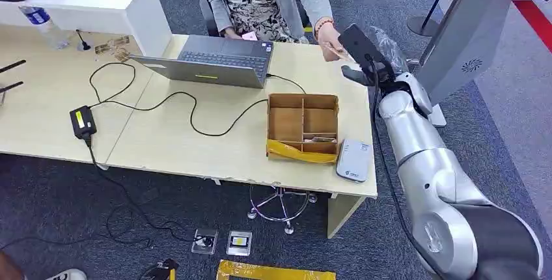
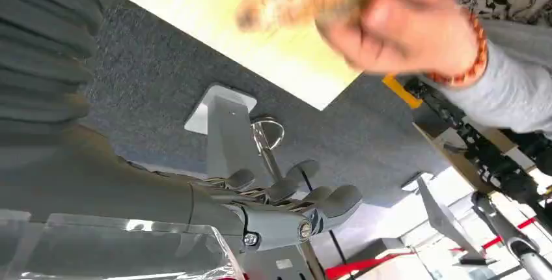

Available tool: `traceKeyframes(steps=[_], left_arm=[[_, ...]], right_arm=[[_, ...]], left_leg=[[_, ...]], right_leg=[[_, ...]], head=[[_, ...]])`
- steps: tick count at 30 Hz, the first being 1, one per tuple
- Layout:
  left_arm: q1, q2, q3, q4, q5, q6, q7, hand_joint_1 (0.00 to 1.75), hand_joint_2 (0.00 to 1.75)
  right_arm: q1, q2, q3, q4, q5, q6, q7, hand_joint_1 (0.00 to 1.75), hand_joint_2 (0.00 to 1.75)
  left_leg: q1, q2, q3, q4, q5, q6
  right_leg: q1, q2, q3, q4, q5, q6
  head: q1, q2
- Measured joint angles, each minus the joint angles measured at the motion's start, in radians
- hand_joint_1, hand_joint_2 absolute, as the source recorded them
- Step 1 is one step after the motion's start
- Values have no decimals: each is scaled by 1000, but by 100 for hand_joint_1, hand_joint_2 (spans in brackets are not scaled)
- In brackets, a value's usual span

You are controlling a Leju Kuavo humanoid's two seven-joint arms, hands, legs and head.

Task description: Pass the card to the sensor for recognition and then transmit it.

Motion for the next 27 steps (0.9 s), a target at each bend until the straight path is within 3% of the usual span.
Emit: traceKeyframes(steps=[4, 18, 19, 27], left_arm=[[0, 0, -4, 0, -3, 6, -2, 0, 0], [-1, 0, -14, 0, -55, -11, -10, 0, 0], [-2, 0, -14, 0, -58, -14, -10, 0, 0], [-9, 0, -16, 0, -60, -15, -8, 0, 0]], right_arm=[[15, 8, 25, 0, -21, -37, 9, 0, 175], [25, -2, 63, 0, -105, -55, 40, 0, 175], [25, -4, 69, 0, -103, -60, 40, 168, 175], [32, -8, 97, -15, -124, -76, 42, 175, 175]], left_leg=[[0, 0, 0, 0, 0, 0], [0, 1, 0, 0, 0, 0], [0, 1, 0, 0, 0, 0], [0, 1, 0, 0, 0, 0]], right_leg=[[0, 0, 0, 0, 0, 0], [0, 2, -1, 0, 0, 0], [0, 2, -1, 0, 0, 0], [0, 2, -1, 0, 0, 0]], head=[[0, 0], [0, 0], [0, 0], [0, 0]])
